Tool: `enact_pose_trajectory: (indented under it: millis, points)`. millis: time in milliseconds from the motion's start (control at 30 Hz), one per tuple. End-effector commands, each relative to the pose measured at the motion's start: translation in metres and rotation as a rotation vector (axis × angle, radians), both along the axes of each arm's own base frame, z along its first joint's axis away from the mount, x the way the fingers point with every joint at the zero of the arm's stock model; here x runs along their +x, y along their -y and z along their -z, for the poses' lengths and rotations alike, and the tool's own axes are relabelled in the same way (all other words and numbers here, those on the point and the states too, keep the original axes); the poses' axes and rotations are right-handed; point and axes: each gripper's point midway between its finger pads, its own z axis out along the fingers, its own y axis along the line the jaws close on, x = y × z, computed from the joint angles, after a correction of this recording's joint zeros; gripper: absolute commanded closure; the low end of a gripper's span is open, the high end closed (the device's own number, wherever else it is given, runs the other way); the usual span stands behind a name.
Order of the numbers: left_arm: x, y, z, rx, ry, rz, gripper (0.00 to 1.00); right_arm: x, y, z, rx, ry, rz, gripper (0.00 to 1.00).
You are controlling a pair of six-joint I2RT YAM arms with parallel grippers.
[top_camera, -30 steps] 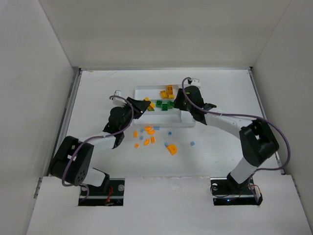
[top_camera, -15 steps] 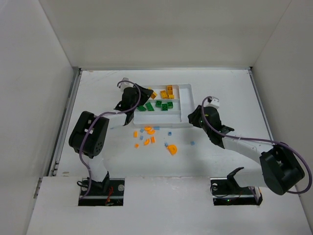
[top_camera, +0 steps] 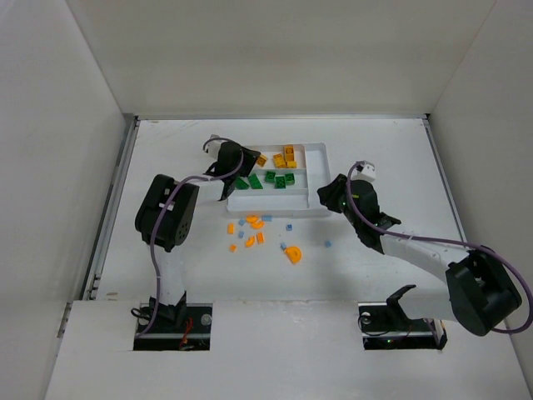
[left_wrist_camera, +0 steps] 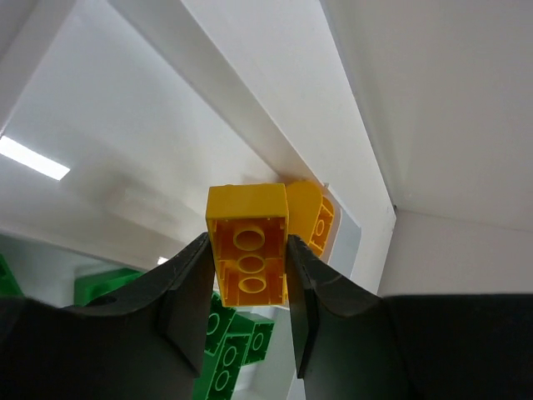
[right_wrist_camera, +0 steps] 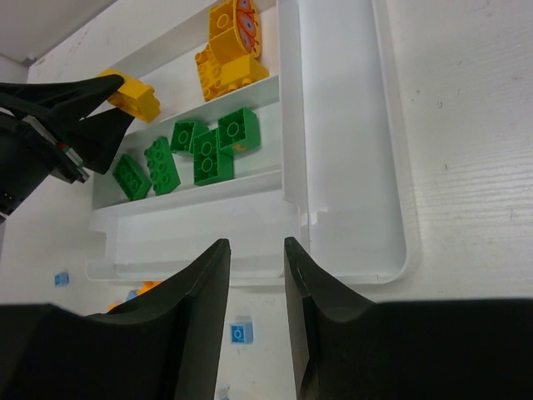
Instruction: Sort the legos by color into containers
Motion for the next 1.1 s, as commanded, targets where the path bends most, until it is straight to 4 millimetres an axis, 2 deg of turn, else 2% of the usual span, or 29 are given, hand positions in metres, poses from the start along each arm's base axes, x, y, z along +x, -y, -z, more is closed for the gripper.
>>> enact_pose_trajectory:
  millis: [0, 333, 567, 733, 800, 900, 1000, 1067]
  points:
    - [0.016, -0.001, -0.021, -0.030, 0.033, -0.057, 0.74, 0.004, -0.004, -0.020, 0.047, 0.062, 0.000, 0.61]
    - [0.023, 0.000, -0.018, -0.041, 0.032, -0.086, 0.73, 0.002, -0.008, -0.023, 0.059, 0.069, -0.016, 0.60]
    - [0.021, 0.001, -0.028, -0.029, 0.053, -0.084, 0.53, 0.000, -0.008, -0.026, 0.062, 0.075, -0.021, 0.60]
    - [0.013, -0.006, -0.047, -0.008, 0.097, -0.078, 0.43, 0.000, -0.007, -0.026, 0.052, 0.078, -0.024, 0.62]
    - [0.009, -0.010, -0.058, 0.007, 0.123, -0.078, 0.44, 0.000, -0.008, -0.028, 0.046, 0.085, -0.029, 0.64]
    - [-0.004, -0.013, -0.078, 0.025, 0.178, -0.061, 0.52, -0.001, -0.016, -0.028, 0.025, 0.085, -0.055, 0.69]
    - [-0.024, -0.011, -0.098, 0.045, 0.252, -0.017, 0.61, -0.005, -0.031, -0.028, -0.013, 0.092, -0.110, 0.75]
    - [-0.043, -0.009, -0.104, 0.086, 0.289, 0.028, 0.68, -0.008, -0.042, -0.026, -0.047, 0.097, -0.145, 0.78]
